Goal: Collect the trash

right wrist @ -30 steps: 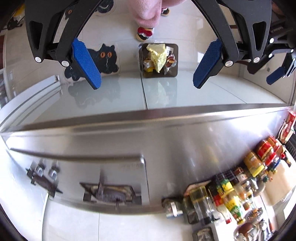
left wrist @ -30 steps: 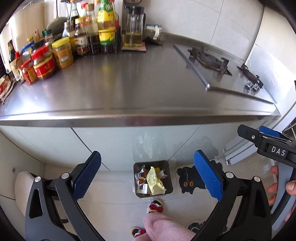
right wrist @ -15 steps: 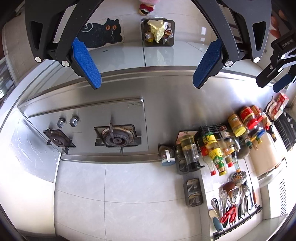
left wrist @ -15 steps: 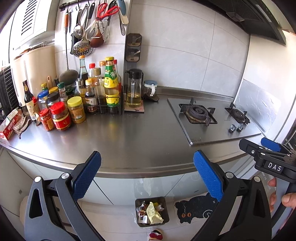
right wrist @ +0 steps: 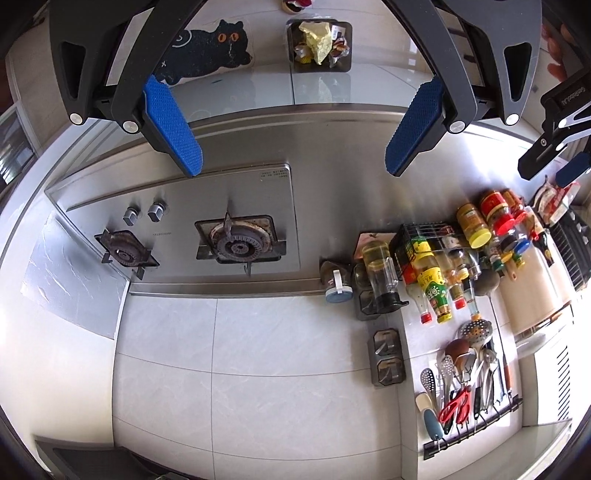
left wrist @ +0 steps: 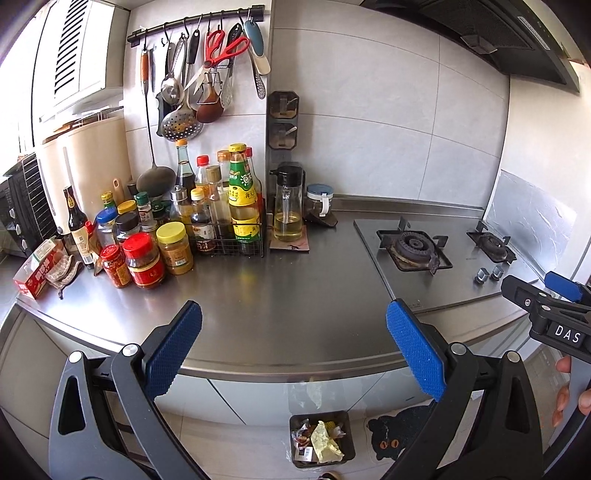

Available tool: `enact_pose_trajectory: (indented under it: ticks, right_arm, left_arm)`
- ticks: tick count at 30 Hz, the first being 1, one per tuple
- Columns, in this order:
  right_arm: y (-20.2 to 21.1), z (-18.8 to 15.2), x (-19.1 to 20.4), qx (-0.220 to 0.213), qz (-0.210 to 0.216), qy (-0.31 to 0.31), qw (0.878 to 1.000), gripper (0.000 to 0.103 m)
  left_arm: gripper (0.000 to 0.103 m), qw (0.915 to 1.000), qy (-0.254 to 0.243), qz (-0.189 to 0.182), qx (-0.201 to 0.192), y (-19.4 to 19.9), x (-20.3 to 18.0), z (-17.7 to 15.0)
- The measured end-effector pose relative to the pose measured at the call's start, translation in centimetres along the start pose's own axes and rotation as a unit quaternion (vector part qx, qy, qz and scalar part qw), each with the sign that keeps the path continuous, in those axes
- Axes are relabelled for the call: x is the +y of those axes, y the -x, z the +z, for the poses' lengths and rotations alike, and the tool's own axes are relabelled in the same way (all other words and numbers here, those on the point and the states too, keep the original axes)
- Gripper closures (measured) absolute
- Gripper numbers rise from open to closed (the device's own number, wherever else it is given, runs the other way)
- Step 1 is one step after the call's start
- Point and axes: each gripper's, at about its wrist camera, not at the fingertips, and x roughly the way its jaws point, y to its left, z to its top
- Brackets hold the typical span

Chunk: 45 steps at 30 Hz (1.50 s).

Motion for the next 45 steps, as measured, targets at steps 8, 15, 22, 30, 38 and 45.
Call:
enact_pose_trajectory:
  ticks: [8, 15, 22, 30, 38, 45]
  right_arm:
    - [-0.4, 0.6, -0.1, -0.003, -0.001, -0.003, 1.000, 0.003]
    - [-0.7, 0.8, 0.1, -0.002, 0.004, -0.002, 1.000, 0.003]
    - [-0.6, 1.0, 0.2, -0.006, 0.007, 0.002, 1.000, 0.003]
    - [-0.4, 1.1, 0.3, -0.007, 0.009, 0.003, 1.000, 0.003]
    - [-0.4, 1.1, 0.7, -0.006, 0.010, 0.009, 1.000, 0.003]
    - [-0.4, 1.1, 1.0, -0.005, 0.013, 0.011, 1.000, 0.003]
  left_arm:
    - [0.008, 0.9999, 0.002, 0.010, -0.011, -0.1, 0.1, 1.0]
    - [0.008, 0.9998, -0.001, 0.017, -0.013, -0.2, 0.1, 1.3]
    - [0.008, 0.9997, 0.003, 0.022, -0.013, -0.2, 0.3, 1.2]
    - [0.008, 0.9996, 0.001, 0.026, -0.014, -0.1, 0.0, 1.4]
    - [0.008, 0.9994, 0.001, 0.030, -0.015, 0.1, -0.2, 1.5]
    - [0.008, 0.9994, 0.000, 0.033, -0.014, 0.1, -0.3, 1.5]
